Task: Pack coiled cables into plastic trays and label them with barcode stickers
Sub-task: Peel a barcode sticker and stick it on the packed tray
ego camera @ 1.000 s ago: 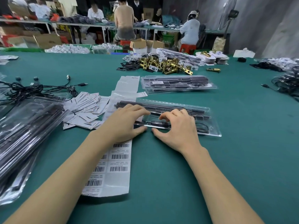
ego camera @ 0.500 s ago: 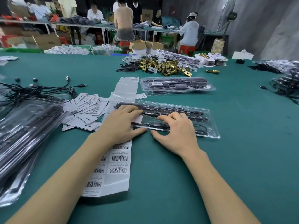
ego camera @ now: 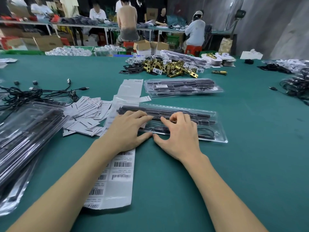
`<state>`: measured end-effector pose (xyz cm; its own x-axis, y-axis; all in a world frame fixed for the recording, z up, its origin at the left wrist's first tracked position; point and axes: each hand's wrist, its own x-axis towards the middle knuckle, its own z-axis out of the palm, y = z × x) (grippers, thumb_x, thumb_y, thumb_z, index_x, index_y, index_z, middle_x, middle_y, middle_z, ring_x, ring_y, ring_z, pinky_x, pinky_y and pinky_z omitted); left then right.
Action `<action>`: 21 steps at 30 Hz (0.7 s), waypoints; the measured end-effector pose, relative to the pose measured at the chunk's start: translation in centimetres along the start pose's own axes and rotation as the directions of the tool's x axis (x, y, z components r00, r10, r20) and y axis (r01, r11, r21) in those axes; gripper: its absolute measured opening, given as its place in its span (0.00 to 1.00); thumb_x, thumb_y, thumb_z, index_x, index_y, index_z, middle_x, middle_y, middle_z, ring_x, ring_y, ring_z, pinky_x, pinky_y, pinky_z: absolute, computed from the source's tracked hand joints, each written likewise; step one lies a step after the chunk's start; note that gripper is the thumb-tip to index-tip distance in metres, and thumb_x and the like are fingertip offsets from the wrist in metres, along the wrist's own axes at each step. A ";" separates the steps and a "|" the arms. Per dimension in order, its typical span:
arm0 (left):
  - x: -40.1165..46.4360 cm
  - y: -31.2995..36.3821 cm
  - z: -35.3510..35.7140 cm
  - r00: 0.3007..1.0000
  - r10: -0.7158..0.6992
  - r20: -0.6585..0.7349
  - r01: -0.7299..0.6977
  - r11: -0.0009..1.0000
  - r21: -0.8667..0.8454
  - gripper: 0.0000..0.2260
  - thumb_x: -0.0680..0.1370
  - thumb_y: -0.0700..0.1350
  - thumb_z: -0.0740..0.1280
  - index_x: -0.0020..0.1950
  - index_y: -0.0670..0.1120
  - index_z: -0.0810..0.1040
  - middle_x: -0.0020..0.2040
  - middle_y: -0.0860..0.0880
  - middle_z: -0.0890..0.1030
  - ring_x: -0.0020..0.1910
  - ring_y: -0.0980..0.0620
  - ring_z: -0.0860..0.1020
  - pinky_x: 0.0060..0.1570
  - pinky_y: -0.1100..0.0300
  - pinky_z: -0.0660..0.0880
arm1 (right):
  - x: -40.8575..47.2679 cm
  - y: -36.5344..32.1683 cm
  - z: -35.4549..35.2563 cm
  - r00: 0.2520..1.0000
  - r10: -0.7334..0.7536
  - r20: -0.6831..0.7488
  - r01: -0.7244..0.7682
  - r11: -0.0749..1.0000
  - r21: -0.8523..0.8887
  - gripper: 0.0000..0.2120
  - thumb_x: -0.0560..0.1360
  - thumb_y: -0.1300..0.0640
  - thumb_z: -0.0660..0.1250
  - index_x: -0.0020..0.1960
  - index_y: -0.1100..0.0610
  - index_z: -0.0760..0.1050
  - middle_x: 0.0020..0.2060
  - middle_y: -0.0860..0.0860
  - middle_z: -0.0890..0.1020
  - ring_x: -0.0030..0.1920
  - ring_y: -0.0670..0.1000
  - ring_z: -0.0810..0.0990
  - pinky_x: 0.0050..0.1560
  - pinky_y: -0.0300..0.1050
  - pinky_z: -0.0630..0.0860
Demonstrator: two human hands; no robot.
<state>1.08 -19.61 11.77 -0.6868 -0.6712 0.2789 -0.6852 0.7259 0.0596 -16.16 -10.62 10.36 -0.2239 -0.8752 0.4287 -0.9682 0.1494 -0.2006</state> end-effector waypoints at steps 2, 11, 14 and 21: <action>0.2 0.0 0.0 1.000 -0.006 0.008 0.006 1.000 0.011 0.27 0.78 0.67 0.58 0.75 0.60 0.66 0.71 0.59 0.69 0.66 0.50 0.69 0.61 0.50 0.72 | 0.0 -0.2 0.0 1.000 -0.024 -0.010 0.024 0.999 -0.028 0.30 0.72 0.32 0.61 0.69 0.45 0.75 0.62 0.46 0.72 0.65 0.51 0.67 0.64 0.52 0.64; 0.4 0.0 0.2 1.000 -0.015 0.015 0.015 1.000 0.013 0.27 0.77 0.67 0.58 0.75 0.62 0.66 0.71 0.60 0.68 0.68 0.52 0.66 0.63 0.51 0.68 | 0.0 -0.1 0.4 0.998 -0.040 0.041 0.039 0.999 0.013 0.29 0.74 0.35 0.61 0.71 0.47 0.73 0.61 0.45 0.73 0.62 0.52 0.67 0.65 0.51 0.64; 0.3 -0.1 -0.2 1.000 -0.005 -0.004 0.005 1.000 -0.017 0.27 0.77 0.66 0.61 0.74 0.60 0.68 0.70 0.58 0.69 0.67 0.51 0.67 0.63 0.49 0.68 | 0.1 0.5 0.0 0.999 -0.048 0.016 0.046 0.995 0.092 0.30 0.73 0.36 0.65 0.72 0.48 0.73 0.60 0.45 0.74 0.62 0.51 0.69 0.66 0.49 0.66; 0.1 -2.5 -1.9 0.997 -0.052 0.049 0.056 0.995 -0.080 0.28 0.74 0.64 0.68 0.73 0.59 0.69 0.70 0.56 0.71 0.69 0.51 0.68 0.68 0.49 0.68 | 0.5 3.1 -1.6 0.997 0.056 0.049 -0.061 0.994 0.095 0.36 0.65 0.29 0.67 0.70 0.42 0.70 0.62 0.42 0.72 0.67 0.48 0.66 0.72 0.54 0.61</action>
<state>3.20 -21.20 13.46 -0.6614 -0.7146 0.2277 -0.7008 0.6970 0.1518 -19.43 -9.86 11.41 -0.2720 -0.8871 0.3729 -0.9378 0.1575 -0.3094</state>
